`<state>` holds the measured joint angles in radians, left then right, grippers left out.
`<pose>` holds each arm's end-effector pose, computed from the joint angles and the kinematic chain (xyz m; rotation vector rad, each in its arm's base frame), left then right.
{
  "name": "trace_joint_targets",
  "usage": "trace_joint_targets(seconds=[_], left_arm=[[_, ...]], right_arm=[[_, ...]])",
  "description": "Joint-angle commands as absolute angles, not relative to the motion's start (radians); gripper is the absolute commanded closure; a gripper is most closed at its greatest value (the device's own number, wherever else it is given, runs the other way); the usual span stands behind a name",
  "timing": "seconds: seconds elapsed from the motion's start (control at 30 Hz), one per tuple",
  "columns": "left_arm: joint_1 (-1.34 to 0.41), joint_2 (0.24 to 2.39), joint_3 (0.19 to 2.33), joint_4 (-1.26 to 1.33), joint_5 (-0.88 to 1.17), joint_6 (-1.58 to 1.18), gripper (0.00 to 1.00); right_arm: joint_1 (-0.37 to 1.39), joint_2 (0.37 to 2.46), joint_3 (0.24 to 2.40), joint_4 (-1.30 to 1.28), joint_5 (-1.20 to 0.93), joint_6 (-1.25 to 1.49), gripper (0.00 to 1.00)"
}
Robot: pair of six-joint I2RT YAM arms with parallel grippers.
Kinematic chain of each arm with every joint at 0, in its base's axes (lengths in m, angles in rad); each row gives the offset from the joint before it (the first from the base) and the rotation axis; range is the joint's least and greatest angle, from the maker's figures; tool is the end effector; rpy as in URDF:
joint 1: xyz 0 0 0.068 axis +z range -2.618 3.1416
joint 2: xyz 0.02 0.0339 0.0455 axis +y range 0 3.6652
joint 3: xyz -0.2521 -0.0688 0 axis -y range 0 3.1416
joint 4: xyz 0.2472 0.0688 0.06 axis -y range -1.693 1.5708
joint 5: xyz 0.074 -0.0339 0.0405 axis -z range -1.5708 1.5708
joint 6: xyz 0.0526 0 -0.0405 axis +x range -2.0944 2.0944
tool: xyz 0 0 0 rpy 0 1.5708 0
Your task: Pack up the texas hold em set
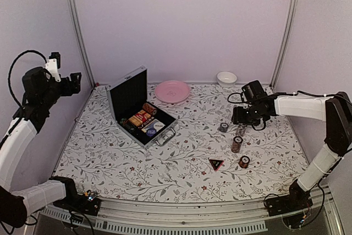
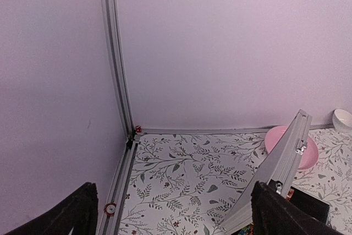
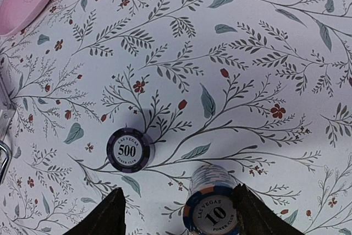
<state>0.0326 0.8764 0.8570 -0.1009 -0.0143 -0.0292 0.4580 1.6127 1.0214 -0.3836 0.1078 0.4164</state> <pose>0.2325 0.0083 0.3472 -0.0630 1.6899 0.0146 0.3076 0.1453 0.1729 -0.0108 2.5502 0.2069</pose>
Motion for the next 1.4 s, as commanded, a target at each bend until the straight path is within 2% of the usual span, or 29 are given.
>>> trace_joint_targets(seconds=[0.0, 0.3, 0.7, 1.0, 1.13, 1.23, 1.3, 1.37], left_arm=[[0.023, 0.882, 0.85, -0.086, -0.01, -0.016, 0.03], [0.023, 0.885, 0.848, -0.086, -0.012, -0.014, 0.03], [0.023, 0.888, 0.848, -0.086, -0.001, -0.019, 0.03], [0.023, 0.885, 0.847, -0.085, 0.004, -0.02, 0.03], [0.023, 0.885, 0.847, -0.086, 0.006, -0.02, 0.03], [0.023, 0.883, 0.847, -0.087, 0.006, -0.02, 0.03], [0.024, 0.882, 0.847, -0.085, 0.006, -0.021, 0.03], [0.023, 0.882, 0.847, -0.086, 0.007, -0.022, 0.03]], right_arm=[[0.481, 1.648, 1.047, -0.459, 0.216, 0.46, 0.33], [0.488, 1.615, 1.06, -0.485, 0.284, 0.459, 0.32], [0.488, 1.646, 1.017, -0.48, 0.304, 0.492, 0.52], [0.488, 1.682, 1.023, -0.443, 0.285, 0.497, 0.54], [0.488, 1.682, 1.02, -0.437, 0.286, 0.503, 0.64], [0.488, 1.658, 1.021, -0.439, 0.292, 0.506, 0.78], [0.488, 1.621, 1.036, -0.444, 0.278, 0.513, 0.91], [0.49, 1.575, 1.068, -0.447, 0.245, 0.516, 0.97]])
